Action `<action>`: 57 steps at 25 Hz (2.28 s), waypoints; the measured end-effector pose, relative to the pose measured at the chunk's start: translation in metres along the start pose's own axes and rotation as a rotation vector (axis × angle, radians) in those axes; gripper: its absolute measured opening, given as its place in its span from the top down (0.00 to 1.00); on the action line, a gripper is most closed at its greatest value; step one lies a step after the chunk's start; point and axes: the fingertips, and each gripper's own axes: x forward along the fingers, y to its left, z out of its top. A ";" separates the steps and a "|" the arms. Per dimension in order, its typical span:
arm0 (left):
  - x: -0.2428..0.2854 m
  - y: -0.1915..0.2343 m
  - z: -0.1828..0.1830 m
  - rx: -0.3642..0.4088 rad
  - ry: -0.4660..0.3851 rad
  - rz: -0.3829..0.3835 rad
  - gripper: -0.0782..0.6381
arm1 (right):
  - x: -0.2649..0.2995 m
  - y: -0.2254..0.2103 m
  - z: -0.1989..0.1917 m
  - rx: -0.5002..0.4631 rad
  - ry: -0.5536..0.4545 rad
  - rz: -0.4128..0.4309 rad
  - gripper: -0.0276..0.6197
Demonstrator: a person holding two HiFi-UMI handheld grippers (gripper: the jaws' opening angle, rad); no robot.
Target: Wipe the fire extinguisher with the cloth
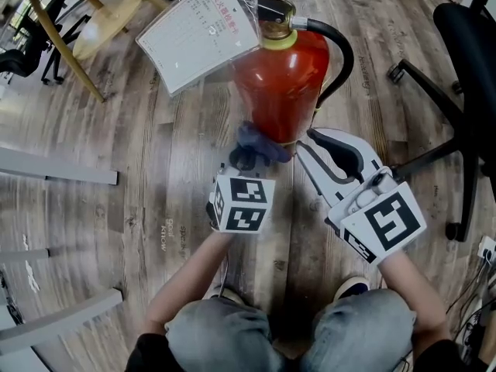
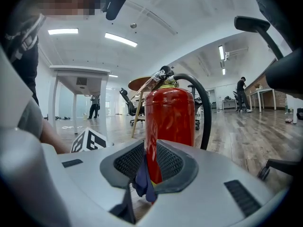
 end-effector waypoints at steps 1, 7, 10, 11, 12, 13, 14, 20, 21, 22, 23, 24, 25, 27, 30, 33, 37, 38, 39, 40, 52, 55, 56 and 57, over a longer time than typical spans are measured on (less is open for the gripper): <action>0.004 0.000 -0.006 -0.013 0.000 0.004 0.82 | -0.001 0.000 -0.001 0.000 0.002 0.000 0.82; -0.005 -0.002 0.005 0.046 -0.005 0.023 0.82 | -0.001 0.001 -0.002 -0.001 0.007 0.002 0.82; -0.025 -0.002 0.033 0.071 -0.066 0.029 0.82 | 0.002 0.003 0.000 0.002 -0.006 0.009 0.82; -0.032 -0.002 0.042 0.077 -0.091 0.026 0.82 | 0.003 0.004 0.001 0.001 -0.012 0.016 0.82; -0.039 -0.004 0.051 0.085 -0.120 0.014 0.82 | 0.005 0.006 0.003 -0.002 -0.018 0.026 0.82; -0.046 -0.008 0.060 0.094 -0.156 -0.012 0.82 | 0.006 0.009 0.004 -0.008 -0.023 0.038 0.82; -0.054 -0.015 0.070 0.105 -0.200 -0.053 0.82 | 0.007 0.011 0.004 -0.012 -0.027 0.051 0.82; -0.086 -0.047 0.108 0.229 -0.389 -0.198 0.82 | 0.010 0.017 0.013 0.039 -0.087 0.094 0.75; -0.087 -0.047 0.108 0.238 -0.388 -0.191 0.82 | 0.011 0.015 0.014 0.027 -0.084 0.079 0.77; -0.087 -0.046 0.107 0.247 -0.385 -0.179 0.82 | 0.013 0.012 0.014 0.005 -0.076 0.057 0.80; -0.087 -0.045 0.108 0.255 -0.385 -0.166 0.82 | 0.016 0.009 0.015 -0.025 -0.065 0.034 0.84; -0.088 -0.044 0.109 0.257 -0.391 -0.156 0.82 | 0.018 0.006 0.016 -0.053 -0.055 0.015 0.86; -0.090 -0.044 0.111 0.251 -0.400 -0.152 0.82 | 0.019 0.005 0.016 -0.070 -0.047 0.002 0.87; -0.094 -0.045 0.113 0.224 -0.423 -0.156 0.82 | 0.016 0.004 0.016 -0.070 -0.029 -0.020 0.87; -0.102 -0.042 0.123 0.228 -0.475 -0.139 0.82 | 0.006 -0.005 0.028 -0.094 -0.063 -0.067 0.88; -0.110 -0.041 0.133 0.243 -0.495 -0.128 0.82 | -0.004 -0.014 0.058 -0.155 -0.154 -0.098 0.88; -0.095 -0.042 0.119 0.163 -0.395 -0.125 0.82 | -0.002 -0.014 0.047 -0.135 -0.131 -0.079 0.88; -0.087 -0.041 0.115 0.137 -0.373 -0.130 0.82 | 0.003 -0.013 0.036 -0.125 -0.108 -0.066 0.88; -0.081 -0.038 0.111 0.117 -0.362 -0.136 0.82 | 0.007 -0.012 0.025 -0.116 -0.081 -0.056 0.88; -0.078 -0.035 0.109 0.099 -0.357 -0.142 0.82 | 0.011 -0.012 0.017 -0.111 -0.055 -0.052 0.88; -0.090 -0.028 0.124 0.049 -0.437 -0.146 0.82 | 0.011 -0.008 0.023 -0.088 -0.067 -0.039 0.88; -0.106 -0.030 0.141 0.107 -0.501 -0.133 0.82 | 0.003 -0.012 0.041 -0.077 -0.115 -0.049 0.88; -0.106 -0.030 0.143 0.118 -0.502 -0.129 0.82 | 0.001 -0.014 0.044 -0.081 -0.127 -0.052 0.88; -0.103 -0.029 0.141 0.113 -0.488 -0.128 0.82 | 0.001 -0.014 0.043 -0.086 -0.128 -0.052 0.88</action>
